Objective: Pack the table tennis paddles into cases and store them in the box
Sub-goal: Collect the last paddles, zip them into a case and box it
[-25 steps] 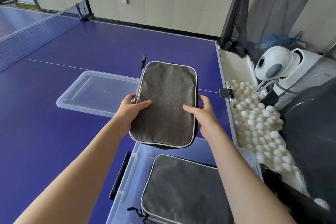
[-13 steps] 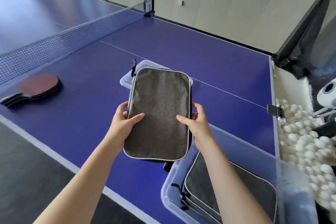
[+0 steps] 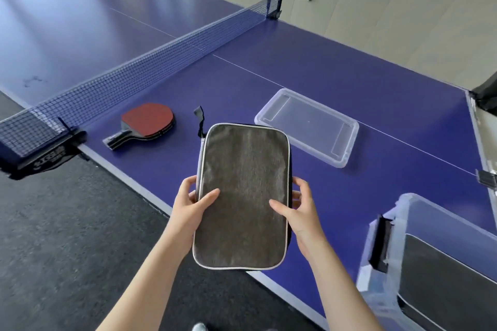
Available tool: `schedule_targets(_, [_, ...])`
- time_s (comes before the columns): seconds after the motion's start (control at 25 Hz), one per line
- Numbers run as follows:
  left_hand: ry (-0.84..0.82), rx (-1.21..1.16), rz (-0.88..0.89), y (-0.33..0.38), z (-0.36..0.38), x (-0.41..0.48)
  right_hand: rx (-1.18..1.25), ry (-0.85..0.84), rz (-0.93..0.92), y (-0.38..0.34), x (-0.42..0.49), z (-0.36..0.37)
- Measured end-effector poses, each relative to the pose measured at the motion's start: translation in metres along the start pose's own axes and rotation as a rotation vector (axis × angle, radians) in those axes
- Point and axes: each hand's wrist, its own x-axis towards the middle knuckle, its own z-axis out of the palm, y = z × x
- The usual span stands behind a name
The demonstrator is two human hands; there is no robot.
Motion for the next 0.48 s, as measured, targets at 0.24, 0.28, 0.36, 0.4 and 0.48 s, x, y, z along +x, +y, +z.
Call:
schedule_targets(0.24, [-0.005,0.1,0.136,0.022,-0.043,0.02,-0.054,0.075,-0.014,-0.007,0.009,0.045])
schedule_targets(0.28, [-0.005,0.132,0.166,0.026,-0.05,0.028,-0.091,0.11,-0.045,-0.012,0.017,0.052])
schedule_targets(0.36, [-0.012,0.204,0.216,0.034,-0.06,0.044,-0.164,0.177,-0.169,-0.028,0.033,0.062])
schedule_targets(0.4, [-0.014,0.249,0.234,0.038,-0.064,0.055,-0.193,0.196,-0.248,-0.039,0.044,0.067])
schedule_targets(0.48, [-0.024,0.353,0.265,0.044,-0.069,0.079,-0.257,0.207,-0.391,-0.063,0.068,0.077])
